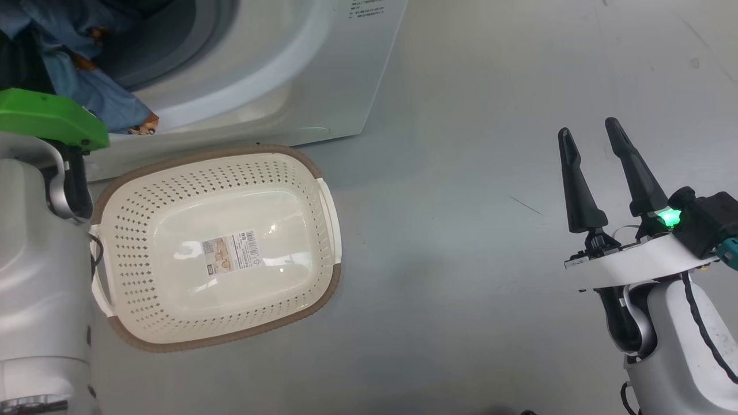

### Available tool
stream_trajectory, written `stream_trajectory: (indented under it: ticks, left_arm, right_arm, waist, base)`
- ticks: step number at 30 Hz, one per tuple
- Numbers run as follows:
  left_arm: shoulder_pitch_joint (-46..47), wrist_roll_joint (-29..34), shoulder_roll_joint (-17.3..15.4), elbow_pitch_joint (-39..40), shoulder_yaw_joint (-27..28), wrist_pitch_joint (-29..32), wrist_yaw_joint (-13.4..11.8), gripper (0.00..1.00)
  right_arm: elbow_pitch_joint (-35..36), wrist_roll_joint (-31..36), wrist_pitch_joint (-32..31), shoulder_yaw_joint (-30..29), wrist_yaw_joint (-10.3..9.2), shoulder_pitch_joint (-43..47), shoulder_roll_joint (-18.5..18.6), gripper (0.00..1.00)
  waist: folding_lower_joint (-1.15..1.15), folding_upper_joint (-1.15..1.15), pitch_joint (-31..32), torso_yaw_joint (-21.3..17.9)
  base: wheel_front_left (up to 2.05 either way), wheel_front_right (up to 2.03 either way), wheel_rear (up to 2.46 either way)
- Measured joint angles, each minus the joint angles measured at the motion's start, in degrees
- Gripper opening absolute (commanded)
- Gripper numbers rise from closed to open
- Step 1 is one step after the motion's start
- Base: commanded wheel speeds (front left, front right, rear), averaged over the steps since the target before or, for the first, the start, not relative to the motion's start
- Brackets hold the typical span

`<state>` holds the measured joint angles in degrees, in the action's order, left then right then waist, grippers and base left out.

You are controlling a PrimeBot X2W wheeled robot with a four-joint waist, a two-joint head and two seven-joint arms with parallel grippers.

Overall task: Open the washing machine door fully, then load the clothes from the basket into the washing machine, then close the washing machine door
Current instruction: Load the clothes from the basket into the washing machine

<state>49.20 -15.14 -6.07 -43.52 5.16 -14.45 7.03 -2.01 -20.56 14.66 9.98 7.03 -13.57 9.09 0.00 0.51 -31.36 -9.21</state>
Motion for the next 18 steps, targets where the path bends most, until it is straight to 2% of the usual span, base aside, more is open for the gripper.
stream_trajectory:
  ticks: [14,18]
  left_arm:
    - [10.5,0.6,-3.5,-5.9,-1.7,3.8,0.0,0.00]
    - [15.0,1.8,-6.4,-5.7,-1.2,2.5,0.0,0.00]
  right_arm:
    - [-0.2,-0.2,0.0,0.9,0.00,0.0,-0.4,1.00]
    - [-0.2,-0.5,0.0,1.6,0.00,-0.1,-0.6,1.00]
  waist:
    - [0.00,0.00,-1.1,-3.7]
    - [0.00,0.00,-1.7,-4.9]
  base:
    - [0.00,0.00,0.00]
    - [0.00,0.00,0.00]
